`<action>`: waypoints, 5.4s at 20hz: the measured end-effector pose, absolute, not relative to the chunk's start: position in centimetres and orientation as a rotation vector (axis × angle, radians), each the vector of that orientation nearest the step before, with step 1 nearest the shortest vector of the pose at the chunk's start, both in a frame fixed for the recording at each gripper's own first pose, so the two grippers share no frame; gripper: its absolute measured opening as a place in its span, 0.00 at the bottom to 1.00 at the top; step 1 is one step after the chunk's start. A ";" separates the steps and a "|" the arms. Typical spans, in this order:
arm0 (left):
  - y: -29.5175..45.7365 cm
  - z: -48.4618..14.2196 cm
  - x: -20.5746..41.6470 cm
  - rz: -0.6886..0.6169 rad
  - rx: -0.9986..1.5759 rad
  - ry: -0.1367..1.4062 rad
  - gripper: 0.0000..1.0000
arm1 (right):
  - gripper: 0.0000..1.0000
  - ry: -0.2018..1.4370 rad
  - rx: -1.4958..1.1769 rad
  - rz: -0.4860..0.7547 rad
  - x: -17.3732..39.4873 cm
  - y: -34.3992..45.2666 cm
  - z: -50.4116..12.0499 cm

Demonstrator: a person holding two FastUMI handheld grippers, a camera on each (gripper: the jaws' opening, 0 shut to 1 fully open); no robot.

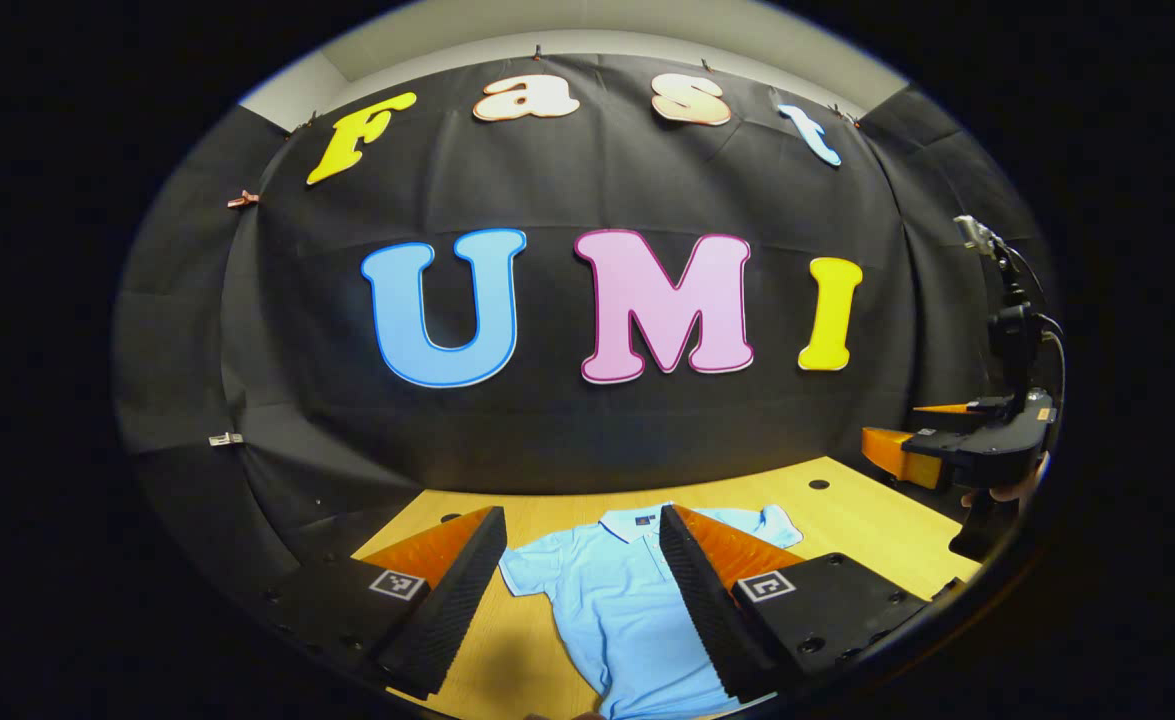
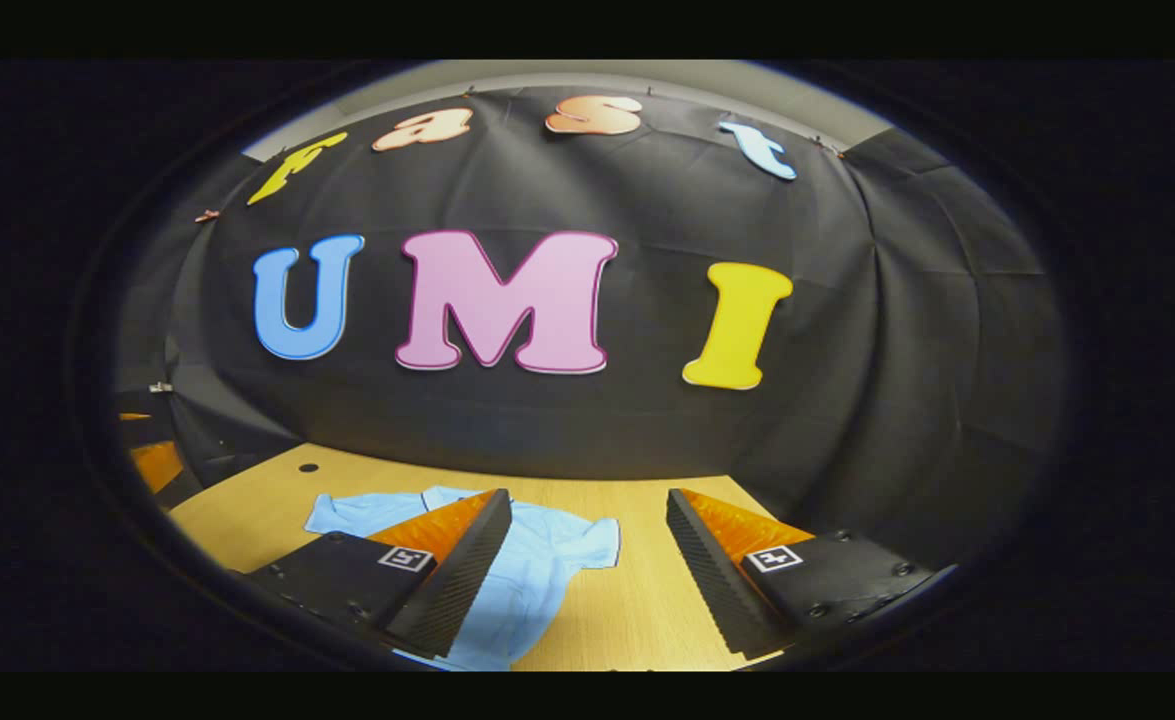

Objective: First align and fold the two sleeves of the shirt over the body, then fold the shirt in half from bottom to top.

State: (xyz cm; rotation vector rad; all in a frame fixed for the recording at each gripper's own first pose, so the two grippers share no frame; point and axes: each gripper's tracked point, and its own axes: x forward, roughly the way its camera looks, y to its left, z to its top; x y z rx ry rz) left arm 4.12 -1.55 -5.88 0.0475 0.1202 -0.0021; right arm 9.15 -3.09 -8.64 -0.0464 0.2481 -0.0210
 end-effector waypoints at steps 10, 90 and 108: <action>0.1 -9.9 8.3 0.090 0.028 0.220 0.98 | 0.97 0.427 -0.025 -0.055 18.0 -5.8 -19.1; 13.1 -30.5 31.0 0.157 -0.189 0.521 0.98 | 0.99 0.591 0.024 0.269 17.5 5.8 -26.9; 11.5 -36.9 35.8 0.136 -0.042 0.670 0.23 | 0.98 0.629 0.093 0.172 13.8 0.7 -27.8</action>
